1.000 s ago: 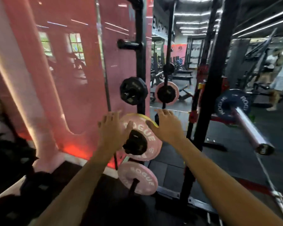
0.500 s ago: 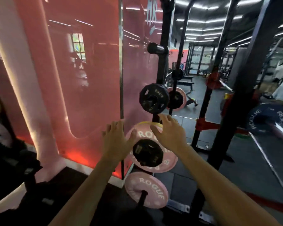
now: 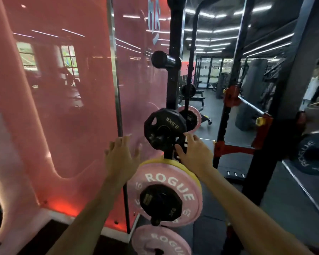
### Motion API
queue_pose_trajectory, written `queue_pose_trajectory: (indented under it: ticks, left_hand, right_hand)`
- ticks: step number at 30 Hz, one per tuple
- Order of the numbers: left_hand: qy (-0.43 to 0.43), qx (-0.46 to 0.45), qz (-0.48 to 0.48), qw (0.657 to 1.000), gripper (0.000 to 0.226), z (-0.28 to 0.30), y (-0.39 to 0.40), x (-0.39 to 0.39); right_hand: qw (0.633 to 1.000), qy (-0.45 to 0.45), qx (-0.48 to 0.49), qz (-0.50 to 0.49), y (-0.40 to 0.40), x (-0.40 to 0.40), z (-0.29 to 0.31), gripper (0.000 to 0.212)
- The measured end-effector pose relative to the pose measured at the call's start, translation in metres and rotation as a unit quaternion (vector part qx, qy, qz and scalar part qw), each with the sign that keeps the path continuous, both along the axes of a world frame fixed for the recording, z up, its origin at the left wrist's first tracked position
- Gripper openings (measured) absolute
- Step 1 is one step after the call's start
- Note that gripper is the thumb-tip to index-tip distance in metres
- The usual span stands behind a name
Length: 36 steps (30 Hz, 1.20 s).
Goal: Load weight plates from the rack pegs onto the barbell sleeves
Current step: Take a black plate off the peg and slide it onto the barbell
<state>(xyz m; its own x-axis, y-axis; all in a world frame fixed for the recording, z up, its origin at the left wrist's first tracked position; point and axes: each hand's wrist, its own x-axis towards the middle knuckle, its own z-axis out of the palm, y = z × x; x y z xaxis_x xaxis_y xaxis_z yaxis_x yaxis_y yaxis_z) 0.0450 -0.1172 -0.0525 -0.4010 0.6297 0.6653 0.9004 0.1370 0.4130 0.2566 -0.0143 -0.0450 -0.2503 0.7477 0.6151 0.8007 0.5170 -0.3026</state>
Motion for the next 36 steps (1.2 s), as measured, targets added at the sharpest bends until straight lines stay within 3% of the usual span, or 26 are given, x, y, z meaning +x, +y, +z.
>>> queue_pose_trajectory:
  ticks: [8,15,21,30,36]
  left_hand:
    - [-0.044,-0.027,-0.055,0.997,0.046,-0.004,0.092,-0.033]
    - [0.03,-0.023,-0.116,0.993,0.045,0.009,0.164,-0.057]
    - [0.065,-0.015,-0.178,0.982,0.047,0.017,0.214,-0.068]
    - [0.034,0.019,-0.208,0.977,0.047,0.003,0.221,-0.076]
    - [-0.032,0.028,-0.221,0.974,0.032,-0.011,0.203,-0.079]
  right_hand:
    - [0.999,0.014,-0.014,-0.042,0.058,-0.017,-0.017,0.049]
    - [0.99,0.002,-0.054,-0.129,0.092,-0.039,-0.015,0.058]
    - [0.982,0.0,-0.068,-0.174,0.112,-0.057,-0.016,0.046]
    - [0.973,0.057,-0.036,-0.223,0.103,-0.071,-0.022,0.038]
    - [0.978,0.051,0.026,-0.199,0.085,-0.067,-0.02,0.05]
